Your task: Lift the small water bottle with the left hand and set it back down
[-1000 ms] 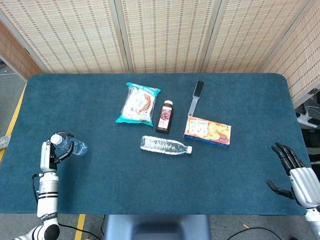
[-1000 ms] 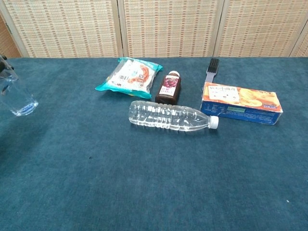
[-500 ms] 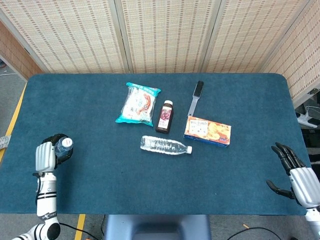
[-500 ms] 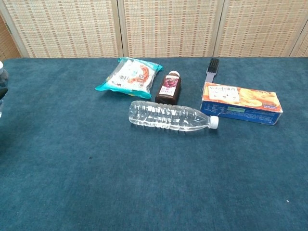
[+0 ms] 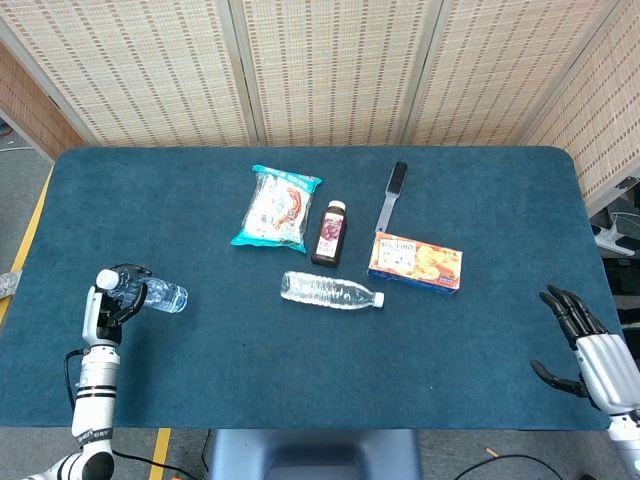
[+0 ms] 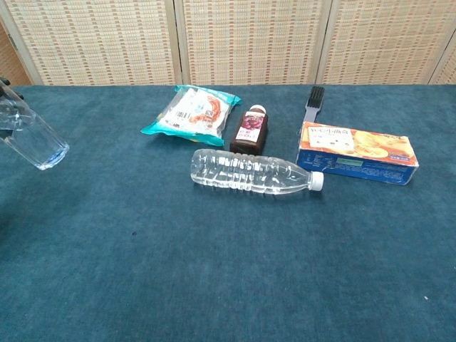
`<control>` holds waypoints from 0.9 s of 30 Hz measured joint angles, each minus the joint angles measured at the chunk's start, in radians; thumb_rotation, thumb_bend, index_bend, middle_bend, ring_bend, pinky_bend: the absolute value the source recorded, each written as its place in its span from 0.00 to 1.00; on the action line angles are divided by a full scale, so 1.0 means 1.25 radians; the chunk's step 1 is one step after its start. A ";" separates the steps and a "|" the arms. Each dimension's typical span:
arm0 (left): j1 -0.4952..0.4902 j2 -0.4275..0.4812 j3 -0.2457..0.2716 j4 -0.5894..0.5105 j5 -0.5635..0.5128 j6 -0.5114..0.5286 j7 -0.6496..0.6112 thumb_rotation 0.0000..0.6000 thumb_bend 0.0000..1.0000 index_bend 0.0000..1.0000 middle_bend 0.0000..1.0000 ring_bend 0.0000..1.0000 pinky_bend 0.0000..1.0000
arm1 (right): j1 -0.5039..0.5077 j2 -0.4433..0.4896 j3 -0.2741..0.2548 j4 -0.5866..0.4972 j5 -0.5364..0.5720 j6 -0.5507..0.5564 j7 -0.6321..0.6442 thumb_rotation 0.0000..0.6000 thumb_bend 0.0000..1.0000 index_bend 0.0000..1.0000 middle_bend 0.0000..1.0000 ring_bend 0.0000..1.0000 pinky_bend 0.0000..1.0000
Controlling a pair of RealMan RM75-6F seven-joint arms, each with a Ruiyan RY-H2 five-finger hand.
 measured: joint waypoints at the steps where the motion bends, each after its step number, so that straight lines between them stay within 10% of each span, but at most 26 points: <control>1: 0.000 -0.003 0.001 0.001 -0.006 0.002 0.010 1.00 0.46 0.56 0.61 0.46 0.33 | 0.000 0.000 0.000 0.000 0.000 0.001 0.000 1.00 0.17 0.00 0.00 0.00 0.24; 13: -0.043 -0.023 -0.058 0.032 -0.018 0.062 0.439 1.00 0.45 0.56 0.61 0.46 0.33 | -0.001 0.002 0.001 0.001 0.000 0.005 0.006 1.00 0.17 0.00 0.00 0.00 0.24; 21: -0.065 0.007 -0.122 0.019 -0.026 0.066 0.462 1.00 0.46 0.56 0.61 0.46 0.33 | 0.000 0.000 0.000 0.002 -0.002 0.003 0.005 1.00 0.17 0.00 0.00 0.00 0.24; 27: -0.057 -0.016 -0.048 0.015 -0.034 0.037 0.467 1.00 0.45 0.56 0.61 0.46 0.33 | 0.001 0.000 0.000 0.001 0.000 0.002 0.003 1.00 0.17 0.00 0.00 0.00 0.25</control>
